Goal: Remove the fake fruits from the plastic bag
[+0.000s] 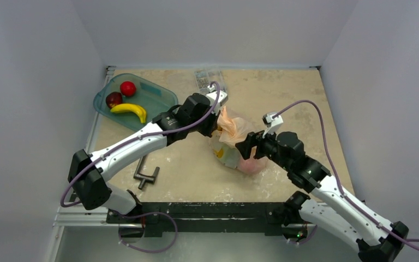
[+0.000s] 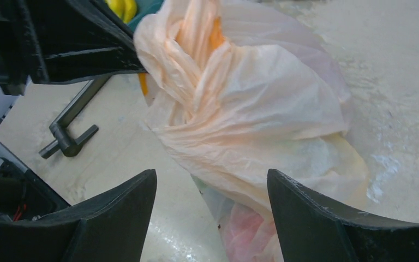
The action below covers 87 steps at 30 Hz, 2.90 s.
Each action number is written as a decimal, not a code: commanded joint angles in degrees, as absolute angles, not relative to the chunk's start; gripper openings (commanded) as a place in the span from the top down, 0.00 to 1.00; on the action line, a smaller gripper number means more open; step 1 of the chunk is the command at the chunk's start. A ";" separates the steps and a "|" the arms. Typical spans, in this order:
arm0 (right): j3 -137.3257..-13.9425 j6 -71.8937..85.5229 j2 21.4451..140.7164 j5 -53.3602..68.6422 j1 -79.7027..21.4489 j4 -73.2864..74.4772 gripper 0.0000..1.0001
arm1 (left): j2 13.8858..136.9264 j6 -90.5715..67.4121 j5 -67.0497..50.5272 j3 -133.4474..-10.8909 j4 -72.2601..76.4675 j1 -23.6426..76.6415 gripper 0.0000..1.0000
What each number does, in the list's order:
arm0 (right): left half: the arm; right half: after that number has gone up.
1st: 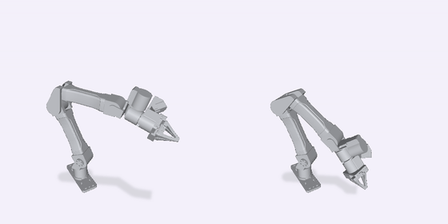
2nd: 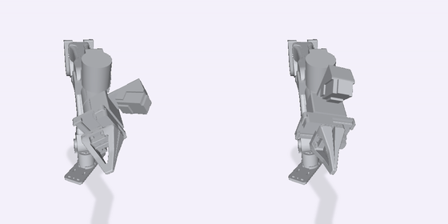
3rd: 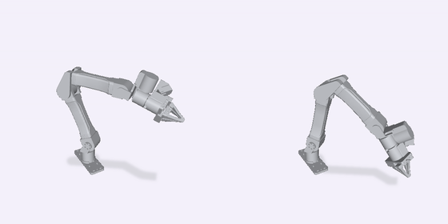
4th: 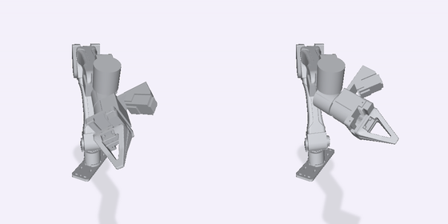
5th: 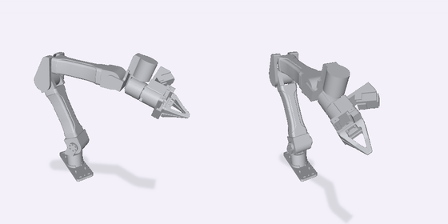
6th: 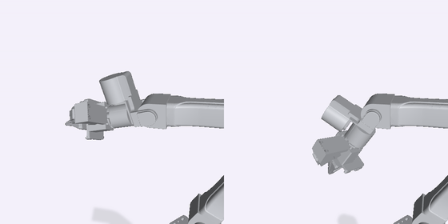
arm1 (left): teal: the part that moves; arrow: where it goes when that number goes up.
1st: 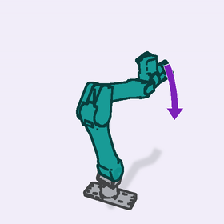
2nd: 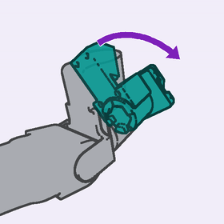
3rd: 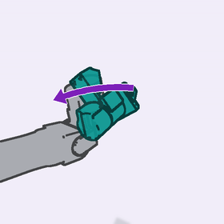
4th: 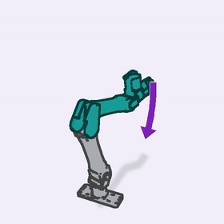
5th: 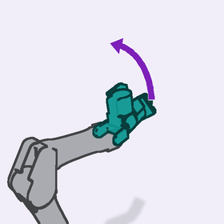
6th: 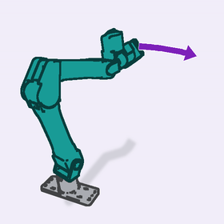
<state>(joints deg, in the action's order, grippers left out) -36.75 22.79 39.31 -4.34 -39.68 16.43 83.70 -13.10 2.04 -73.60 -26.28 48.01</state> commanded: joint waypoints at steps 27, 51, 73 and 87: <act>-52.60 15.05 69.17 -54.71 -66.01 15.37 0.45 | 88.61 -22.50 -13.91 -76.45 -24.81 41.11 1.00; -31.84 40.07 43.44 -11.66 -41.24 4.93 1.00 | 79.55 -37.43 -6.76 -67.41 -32.61 37.91 1.00; -37.94 26.64 54.57 8.15 -30.23 6.79 1.00 | 54.86 -40.79 6.50 -53.63 -35.85 48.55 0.44; -37.07 25.14 53.64 10.80 -30.22 5.32 1.00 | 71.97 -29.21 24.08 -78.90 -48.75 55.49 0.19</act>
<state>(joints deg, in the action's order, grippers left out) -35.70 26.52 54.72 9.13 -30.39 6.07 68.45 -33.71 19.99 -74.74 -46.57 55.61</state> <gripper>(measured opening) 0.005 0.782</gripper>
